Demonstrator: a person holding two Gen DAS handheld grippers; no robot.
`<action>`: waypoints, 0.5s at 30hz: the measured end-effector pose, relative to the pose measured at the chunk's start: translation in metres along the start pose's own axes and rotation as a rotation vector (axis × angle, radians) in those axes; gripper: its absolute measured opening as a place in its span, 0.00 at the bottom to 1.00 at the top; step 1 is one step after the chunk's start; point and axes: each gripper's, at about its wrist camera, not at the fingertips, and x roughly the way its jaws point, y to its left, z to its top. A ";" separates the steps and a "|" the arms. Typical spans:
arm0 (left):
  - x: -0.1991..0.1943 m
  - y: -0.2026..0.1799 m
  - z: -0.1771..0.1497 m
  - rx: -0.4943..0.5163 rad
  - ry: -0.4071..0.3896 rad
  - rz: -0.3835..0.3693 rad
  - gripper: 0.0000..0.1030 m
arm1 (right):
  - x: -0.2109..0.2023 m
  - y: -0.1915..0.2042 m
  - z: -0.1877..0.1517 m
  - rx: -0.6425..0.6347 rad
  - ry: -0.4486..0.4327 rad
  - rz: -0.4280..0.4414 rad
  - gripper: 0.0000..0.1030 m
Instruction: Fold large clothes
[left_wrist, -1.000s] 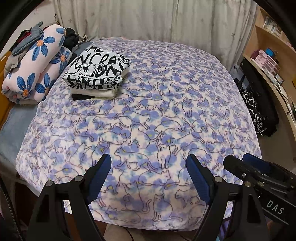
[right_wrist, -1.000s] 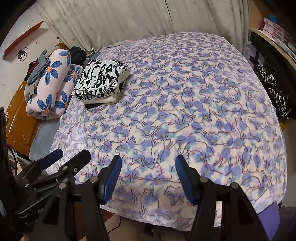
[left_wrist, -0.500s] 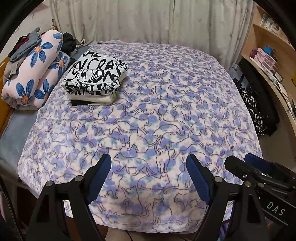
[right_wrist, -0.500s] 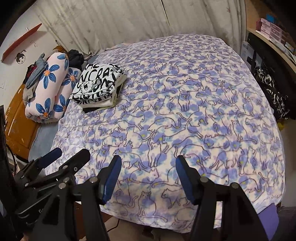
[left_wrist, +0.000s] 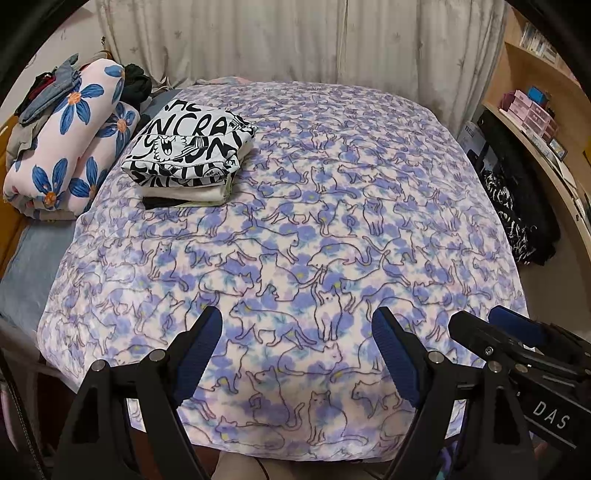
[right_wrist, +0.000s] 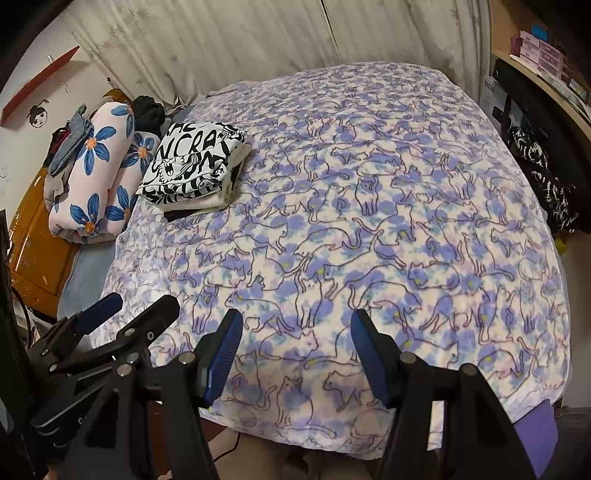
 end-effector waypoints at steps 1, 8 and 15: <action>0.001 0.002 -0.001 0.003 0.002 -0.001 0.80 | 0.002 0.001 -0.003 0.001 0.001 -0.001 0.59; 0.002 0.004 -0.004 0.006 0.007 0.001 0.80 | 0.004 0.001 -0.003 0.003 0.006 -0.001 0.59; 0.006 0.009 -0.010 0.014 0.023 -0.002 0.79 | 0.007 0.002 -0.010 0.009 0.012 0.000 0.59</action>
